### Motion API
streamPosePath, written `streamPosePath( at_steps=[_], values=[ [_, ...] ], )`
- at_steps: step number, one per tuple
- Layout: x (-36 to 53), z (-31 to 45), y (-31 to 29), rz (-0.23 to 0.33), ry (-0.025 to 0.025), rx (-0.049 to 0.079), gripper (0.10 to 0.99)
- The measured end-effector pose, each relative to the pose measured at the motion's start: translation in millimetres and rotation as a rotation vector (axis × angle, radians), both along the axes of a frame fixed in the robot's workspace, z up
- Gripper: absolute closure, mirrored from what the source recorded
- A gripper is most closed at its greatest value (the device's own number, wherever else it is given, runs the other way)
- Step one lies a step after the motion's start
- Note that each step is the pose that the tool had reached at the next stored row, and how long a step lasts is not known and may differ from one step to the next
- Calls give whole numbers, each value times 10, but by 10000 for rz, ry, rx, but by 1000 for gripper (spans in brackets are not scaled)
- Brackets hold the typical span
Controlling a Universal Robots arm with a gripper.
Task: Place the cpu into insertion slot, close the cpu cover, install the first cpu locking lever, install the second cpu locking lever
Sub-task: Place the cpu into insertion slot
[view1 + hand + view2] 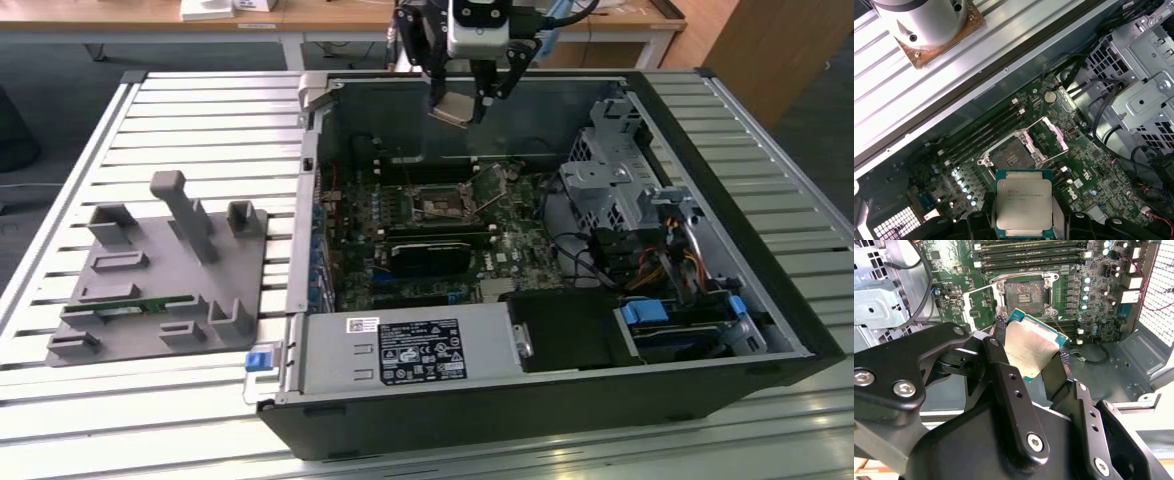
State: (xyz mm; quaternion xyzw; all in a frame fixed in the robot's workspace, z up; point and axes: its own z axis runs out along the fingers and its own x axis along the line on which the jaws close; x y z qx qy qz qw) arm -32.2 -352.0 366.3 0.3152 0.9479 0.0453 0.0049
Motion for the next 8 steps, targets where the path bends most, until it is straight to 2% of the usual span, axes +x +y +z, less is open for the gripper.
streamPosePath(
  at_steps=[8],
  values=[
    [0,-4,0,-329,0,0,549]
  ],
)
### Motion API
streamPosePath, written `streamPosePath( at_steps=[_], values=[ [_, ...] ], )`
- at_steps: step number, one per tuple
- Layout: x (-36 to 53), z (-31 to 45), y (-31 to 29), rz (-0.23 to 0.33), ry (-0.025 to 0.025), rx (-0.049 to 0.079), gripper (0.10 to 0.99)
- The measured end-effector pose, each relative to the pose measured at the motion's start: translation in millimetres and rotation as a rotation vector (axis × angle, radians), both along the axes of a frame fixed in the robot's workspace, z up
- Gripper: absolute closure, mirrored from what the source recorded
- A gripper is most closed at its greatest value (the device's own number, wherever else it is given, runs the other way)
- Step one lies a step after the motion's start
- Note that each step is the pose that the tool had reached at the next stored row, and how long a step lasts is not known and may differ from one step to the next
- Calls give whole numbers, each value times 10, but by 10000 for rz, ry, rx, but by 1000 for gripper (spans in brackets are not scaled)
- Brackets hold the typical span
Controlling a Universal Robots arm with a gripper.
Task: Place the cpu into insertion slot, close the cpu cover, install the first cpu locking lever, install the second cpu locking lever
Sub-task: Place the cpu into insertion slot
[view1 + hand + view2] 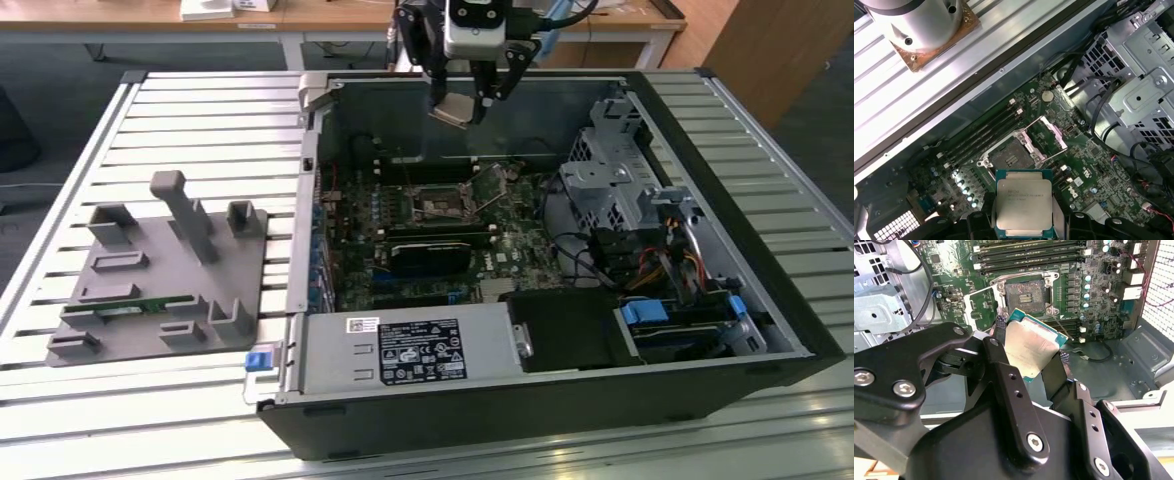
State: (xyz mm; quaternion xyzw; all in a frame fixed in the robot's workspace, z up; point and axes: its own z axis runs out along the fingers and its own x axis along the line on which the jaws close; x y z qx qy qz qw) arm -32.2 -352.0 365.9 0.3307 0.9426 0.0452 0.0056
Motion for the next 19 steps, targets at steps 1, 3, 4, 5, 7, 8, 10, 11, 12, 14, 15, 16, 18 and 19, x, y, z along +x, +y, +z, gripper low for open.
streamPosePath(
  at_steps=[1,3,4,5,7,8,10,11,12,14,15,16,18,19],
  values=[
    [0,-1,0,-38,0,0,549],
    [0,-2,0,-116,0,0,549],
    [0,-2,0,-157,0,0,549],
    [0,-3,0,-198,0,0,549],
    [0,-4,0,-282,0,0,549],
    [0,-4,0,-321,0,0,549],
    [0,-5,0,-399,0,0,549],
    [0,-5,0,-437,0,0,549],
    [0,-5,0,-475,0,0,549],
    [0,-6,0,-556,0,0,549],
    [0,-7,0,-598,0,0,549],
    [0,-8,0,-638,0,1,549],
    [0,-8,0,-715,0,0,549],
    [0,-9,0,-753,0,0,549]
  ],
)
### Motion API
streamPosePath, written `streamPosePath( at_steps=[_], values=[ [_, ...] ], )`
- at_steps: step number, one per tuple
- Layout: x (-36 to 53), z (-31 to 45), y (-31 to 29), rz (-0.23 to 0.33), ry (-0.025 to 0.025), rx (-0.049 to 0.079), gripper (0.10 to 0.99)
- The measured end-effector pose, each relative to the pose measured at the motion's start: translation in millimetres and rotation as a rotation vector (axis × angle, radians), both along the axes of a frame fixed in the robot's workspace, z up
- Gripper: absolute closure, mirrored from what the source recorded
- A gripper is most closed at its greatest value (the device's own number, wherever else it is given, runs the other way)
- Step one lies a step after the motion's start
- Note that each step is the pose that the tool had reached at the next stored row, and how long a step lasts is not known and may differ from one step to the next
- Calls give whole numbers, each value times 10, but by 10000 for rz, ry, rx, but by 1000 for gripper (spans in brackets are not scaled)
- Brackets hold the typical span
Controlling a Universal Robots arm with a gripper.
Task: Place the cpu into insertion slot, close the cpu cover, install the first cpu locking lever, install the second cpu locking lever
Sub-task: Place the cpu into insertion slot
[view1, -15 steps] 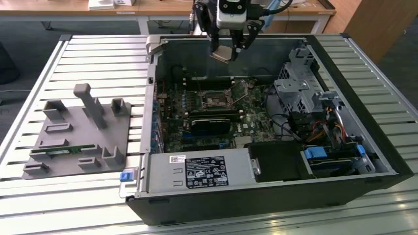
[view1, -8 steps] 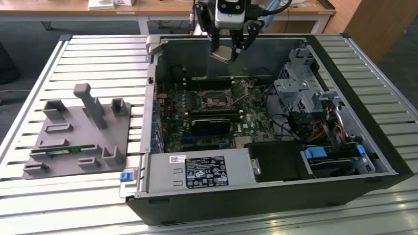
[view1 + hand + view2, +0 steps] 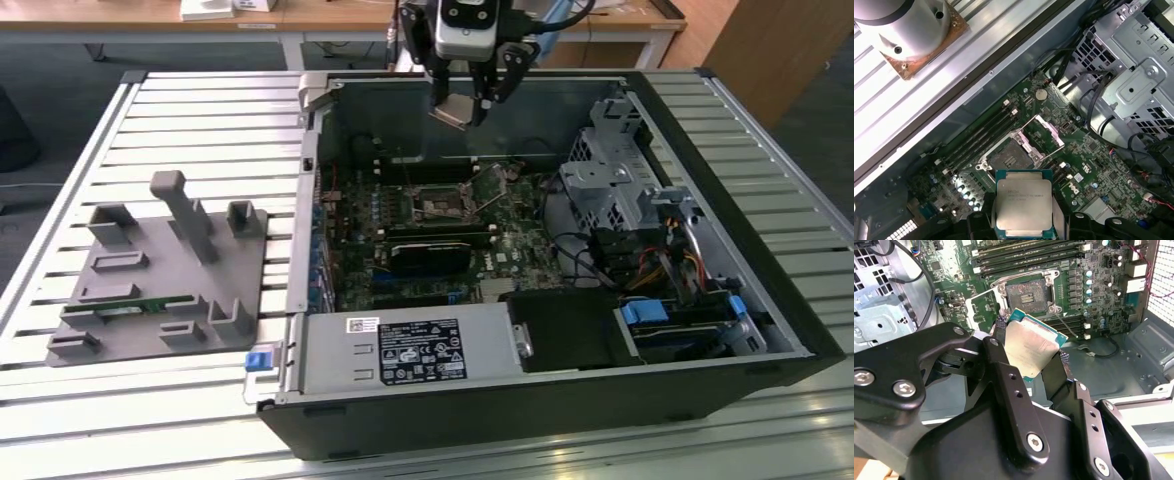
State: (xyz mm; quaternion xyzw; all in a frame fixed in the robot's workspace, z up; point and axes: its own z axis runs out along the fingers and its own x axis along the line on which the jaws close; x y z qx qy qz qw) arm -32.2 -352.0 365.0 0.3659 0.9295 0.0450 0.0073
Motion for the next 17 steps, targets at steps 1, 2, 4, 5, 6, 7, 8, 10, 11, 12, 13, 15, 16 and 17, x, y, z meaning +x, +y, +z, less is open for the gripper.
streamPosePath(
  at_steps=[1,2,4,5,6,7,8,10,11,12,13,15,16,17],
  values=[
    [0,-1,0,-38,0,0,549],
    [0,-1,0,-78,0,0,549],
    [0,-2,0,-154,0,0,549],
    [0,-2,0,-189,0,0,549],
    [0,-3,0,-226,0,0,549],
    [0,-3,0,-264,0,0,549],
    [0,-4,0,-302,0,0,549],
    [0,-5,0,-381,0,0,549],
    [0,-5,0,-419,0,0,549],
    [0,-5,0,-457,0,0,549],
    [0,-6,0,-494,0,0,549],
    [0,-7,0,-574,0,0,549],
    [0,-7,0,-616,-1,0,549],
    [0,-8,0,-658,-1,1,549]
  ],
)
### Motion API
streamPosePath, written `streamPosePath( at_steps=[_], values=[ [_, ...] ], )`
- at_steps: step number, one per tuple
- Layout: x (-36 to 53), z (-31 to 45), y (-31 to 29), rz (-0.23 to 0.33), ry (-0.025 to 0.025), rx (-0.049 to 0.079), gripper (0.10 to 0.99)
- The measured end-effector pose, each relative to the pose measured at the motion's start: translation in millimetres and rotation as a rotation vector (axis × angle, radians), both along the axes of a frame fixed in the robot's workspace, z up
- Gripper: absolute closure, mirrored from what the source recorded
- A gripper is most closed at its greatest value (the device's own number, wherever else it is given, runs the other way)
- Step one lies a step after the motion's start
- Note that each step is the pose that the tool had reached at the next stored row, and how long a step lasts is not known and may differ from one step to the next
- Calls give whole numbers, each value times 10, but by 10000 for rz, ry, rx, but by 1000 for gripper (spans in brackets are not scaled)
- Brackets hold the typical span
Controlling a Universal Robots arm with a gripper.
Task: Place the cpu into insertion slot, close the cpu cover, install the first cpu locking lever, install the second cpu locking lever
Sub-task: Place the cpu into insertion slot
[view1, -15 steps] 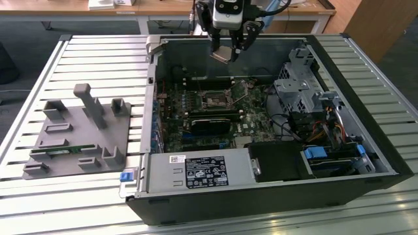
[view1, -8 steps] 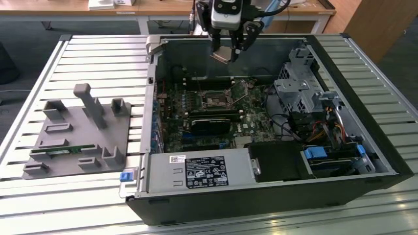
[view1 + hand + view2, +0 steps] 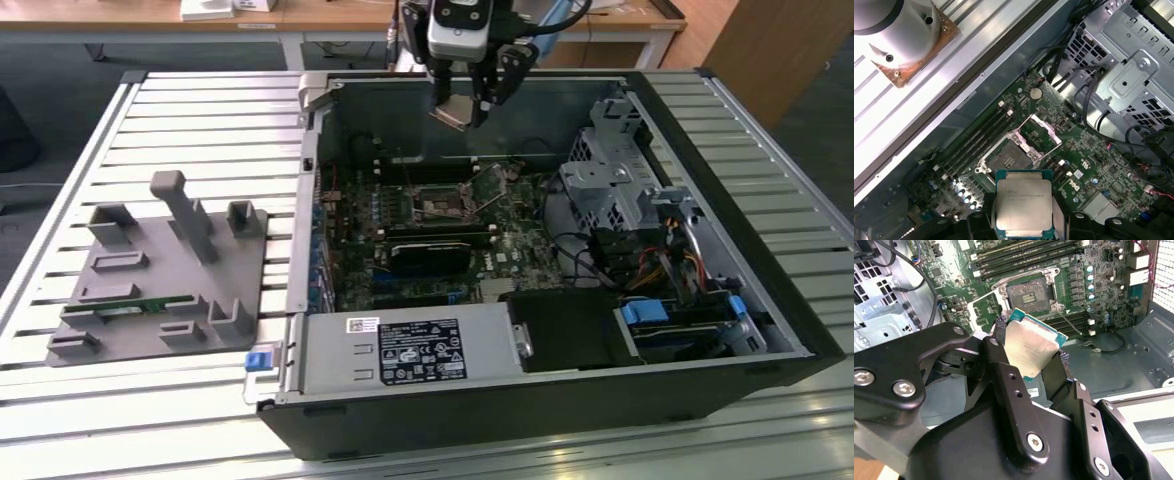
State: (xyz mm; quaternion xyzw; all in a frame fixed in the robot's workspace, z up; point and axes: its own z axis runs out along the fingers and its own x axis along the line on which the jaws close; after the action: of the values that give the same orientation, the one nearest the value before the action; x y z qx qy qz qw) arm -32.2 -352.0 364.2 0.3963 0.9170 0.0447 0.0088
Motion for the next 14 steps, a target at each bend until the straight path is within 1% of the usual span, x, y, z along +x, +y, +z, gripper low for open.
streamPosePath(
  at_steps=[14],
  values=[
    [0,-18,0,-806,0,1,549]
  ],
)
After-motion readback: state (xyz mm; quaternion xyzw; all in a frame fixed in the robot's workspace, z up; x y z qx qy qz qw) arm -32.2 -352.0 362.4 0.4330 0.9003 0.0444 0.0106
